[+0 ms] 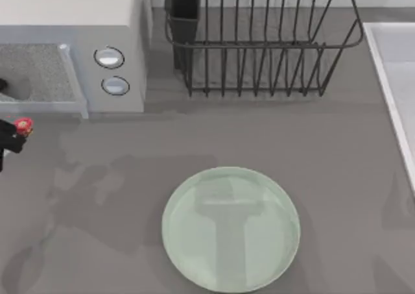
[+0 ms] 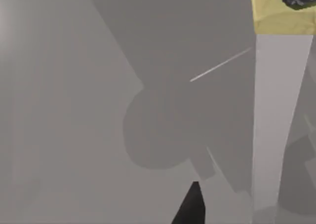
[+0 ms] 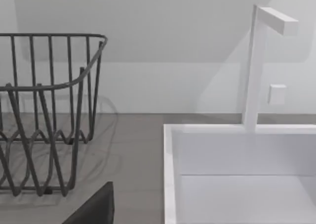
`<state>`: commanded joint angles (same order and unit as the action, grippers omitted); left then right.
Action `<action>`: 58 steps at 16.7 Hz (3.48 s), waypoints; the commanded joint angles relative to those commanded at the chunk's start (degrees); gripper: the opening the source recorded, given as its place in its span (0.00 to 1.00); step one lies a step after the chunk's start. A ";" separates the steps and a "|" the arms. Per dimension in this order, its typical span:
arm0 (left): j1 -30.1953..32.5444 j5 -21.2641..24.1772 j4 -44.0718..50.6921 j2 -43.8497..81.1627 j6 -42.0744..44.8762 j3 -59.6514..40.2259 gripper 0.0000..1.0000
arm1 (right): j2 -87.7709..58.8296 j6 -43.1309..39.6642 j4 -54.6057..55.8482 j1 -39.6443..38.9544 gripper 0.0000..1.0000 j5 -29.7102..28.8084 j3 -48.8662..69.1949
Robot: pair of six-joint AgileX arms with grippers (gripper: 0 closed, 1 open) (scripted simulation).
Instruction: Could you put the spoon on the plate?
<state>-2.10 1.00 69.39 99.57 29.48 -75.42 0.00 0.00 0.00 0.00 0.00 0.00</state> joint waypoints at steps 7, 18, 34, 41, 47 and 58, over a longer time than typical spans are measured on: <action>30.37 0.42 0.96 5.96 7.01 -9.92 0.00 | 0.00 0.00 0.00 0.00 1.00 0.00 0.00; 51.60 -0.84 -5.05 17.05 12.15 -14.61 0.00 | 0.00 0.00 0.00 0.00 1.00 0.00 0.00; 54.41 -0.76 -12.11 15.42 14.61 -12.25 0.00 | 0.00 0.00 0.00 0.00 1.00 0.00 0.00; 53.19 -2.76 -14.55 16.07 13.51 -12.72 0.00 | 0.00 0.00 0.00 0.00 1.00 0.00 0.00; 52.02 -1.49 -13.99 18.62 12.28 -10.48 0.00 | 0.00 0.00 0.00 0.00 1.00 0.00 0.00; 51.78 -0.82 -14.04 20.31 12.03 -8.88 0.30 | 0.00 0.00 0.00 0.00 1.00 0.00 0.00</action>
<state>49.67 0.18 55.35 119.88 41.51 -84.30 0.00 0.00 0.00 0.00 0.00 0.00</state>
